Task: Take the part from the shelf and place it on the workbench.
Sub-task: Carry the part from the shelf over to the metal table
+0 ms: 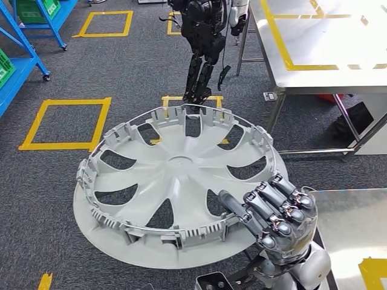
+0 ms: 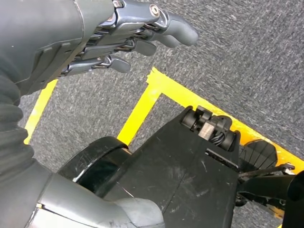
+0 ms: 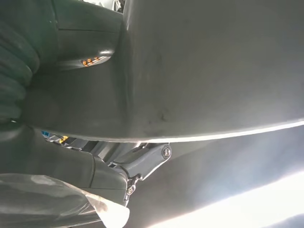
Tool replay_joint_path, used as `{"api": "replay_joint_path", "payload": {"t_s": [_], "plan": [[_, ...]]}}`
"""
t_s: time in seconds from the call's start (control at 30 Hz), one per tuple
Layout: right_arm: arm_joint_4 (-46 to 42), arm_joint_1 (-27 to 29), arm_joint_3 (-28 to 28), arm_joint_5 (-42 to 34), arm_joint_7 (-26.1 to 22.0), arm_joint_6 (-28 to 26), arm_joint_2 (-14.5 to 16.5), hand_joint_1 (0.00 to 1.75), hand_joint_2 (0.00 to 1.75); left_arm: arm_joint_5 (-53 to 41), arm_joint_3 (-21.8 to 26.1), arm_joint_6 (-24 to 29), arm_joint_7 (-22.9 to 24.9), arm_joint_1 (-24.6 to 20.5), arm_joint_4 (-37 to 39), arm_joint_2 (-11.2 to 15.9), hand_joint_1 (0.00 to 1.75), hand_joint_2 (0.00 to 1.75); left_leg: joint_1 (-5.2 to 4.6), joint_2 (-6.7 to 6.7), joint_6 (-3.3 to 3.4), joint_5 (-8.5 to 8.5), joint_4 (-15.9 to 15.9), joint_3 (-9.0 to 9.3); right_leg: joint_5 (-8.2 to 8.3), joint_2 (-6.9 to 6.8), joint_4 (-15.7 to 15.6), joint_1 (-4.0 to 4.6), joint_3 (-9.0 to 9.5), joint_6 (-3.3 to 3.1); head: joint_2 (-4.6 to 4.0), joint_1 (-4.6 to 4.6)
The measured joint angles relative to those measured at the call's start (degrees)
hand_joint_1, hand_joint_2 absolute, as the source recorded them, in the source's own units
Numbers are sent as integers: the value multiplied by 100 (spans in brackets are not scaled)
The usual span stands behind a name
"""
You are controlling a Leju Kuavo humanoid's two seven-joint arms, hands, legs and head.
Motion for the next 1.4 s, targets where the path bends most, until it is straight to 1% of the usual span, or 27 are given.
{"api": "replay_joint_path", "payload": {"t_s": [0.33,0.57,0.67,0.73,0.77,0.8,0.83,0.87,0.9,0.93,0.97,1.0,1.03,1.07,1.1,1.13,1.17,1.2,1.27,1.3,1.33,1.37,1.4], "plan": [[0,0,1,-19,0,0,0,175,175,-77,-9,8,88,-1,0,2,0,175,-12,0,4,-3,12,-3,2,0,0,-17,0,3,0,-1],[0,-5,3,-20,0,2,0,175,175,-137,-48,7,131,-2,0,16,0,175,-23,0,41,-26,59,-21,15,-1,-5,-30,0,26,0,-3],[0,-9,3,-21,0,2,0,175,175,-156,-60,9,149,-3,0,27,0,175,-28,0,70,-35,90,-40,27,-2,-6,-34,0,54,0,-3],[0,-12,7,-22,0,2,0,175,175,-166,-73,12,160,-4,0,30,0,175,-38,0,110,-13,77,-44,52,-2,-23,-41,7,94,0,-3],[0,-12,9,-22,0,2,-1,175,175,-168,-80,14,164,-7,0,27,0,175,-28,8,134,20,37,-33,40,2,-20,-45,-5,116,0,-2],[0,-16,13,-25,0,1,-3,175,175,-170,-86,16,169,-13,0,25,0,175,-15,17,164,58,-13,-21,-28,8,40,-46,-41,135,0,1],[0,-19,16,-27,0,2,-5,175,175,-170,-90,18,173,-21,0,21,0,175,2,26,191,94,-63,-14,-159,15,211,-46,-121,152,0,8],[0,-22,19,-30,0,2,-8,175,175,-170,-93,19,175,-26,0,16,0,175,16,37,206,116,-90,-13,-347,21,499,-54,-251,168,0,14],[0,-25,21,-33,0,2,-10,175,175,-170,-95,19,175,-30,0,14,0,175,17,41,217,125,-97,-22,-550,24,873,-62,-403,190,0,18],[0,-23,22,-35,0,2,-15,175,175,-170,-97,19,175,-30,0,11,0,175,16,46,215,128,-96,-31,-703,24,1235,-75,-547,213,0,20],[0,-20,24,-36,0,2,-20,175,175,-170,-98,19,175,-28,0,10,0,175,18,51,209,132,-95,-36,-762,23,1463,-92,-627,236,0,19],[0,-18,24,-36,0,2,-27,175,175,-170,-99,19,175,-28,0,9,0,175,21,54,200,136,-92,-40,-714,21,1492,-113,-611,260,0,18],[0,-18,25,-35,0,2,-33,175,175,-170,-101,19,175,-29,0,9,0,175,30,55,185,138,-87,-41,-565,14,1284,-140,-478,283,0,19],[0,-20,25,-34,0,2,-37,175,175,-170,-102,19,175,-31,0,8,0,175,40,54,160,135,-74,-41,-375,-2,902,-172,-259,313,0,19],[1,-27,26,-34,0,2,-40,175,175,-170,-102,21,175,-32,0,16,0,175,42,51,123,130,-59,-49,-259,-24,513,-185,-15,348,-1,25],[1,-34,28,-36,0,2,-43,175,175,-170,-104,24,175,-34,0,22,0,175,38,48,79,125,-37,-62,-176,-27,215,-189,164,350,1,30],[1,-42,30,-37,0,2,-44,175,175,-170,-105,28,176,-35,0,30,0,175,29,46,37,125,-7,-75,-166,-26,46,-186,262,331,1,33],[2,-46,32,-38,0,2,-45,175,175,-170,-108,33,177,-36,0,38,0,175,22,44,3,131,10,-89,-198,-11,14,-168,284,286,1,29],[2,-47,34,-38,0,2,-46,175,175,-170,-119,37,179,-36,0,37,0,175,41,42,-45,128,47,-103,-187,15,13,-155,240,156,0,6],[2,-48,35,-37,0,2,-46,175,175,-170,-124,37,179,-36,0,35,0,175,55,29,-64,61,104,-131,-173,20,14,-144,223,100,0,-9],[2,-51,35,-37,0,2,-46,175,175,-170,-129,37,179,-35,0,33,0,175,64,10,-77,-80,265,-194,-153,21,10,-134,205,48,0,-20],[2,-55,36,-37,0,2,-46,175,175,-170,-132,37,179,-34,0,31,0,175,67,-11,-84,-287,545,-303,-132,21,6,-120,181,4,-1,-31],[2,-57,37,-37,0,2,-46,175,175,-170,-134,37,179,-33,0,31,0,175,63,-30,-78,-525,929,-448,-114,23,7,-97,153,-29,-1,-39]]}}
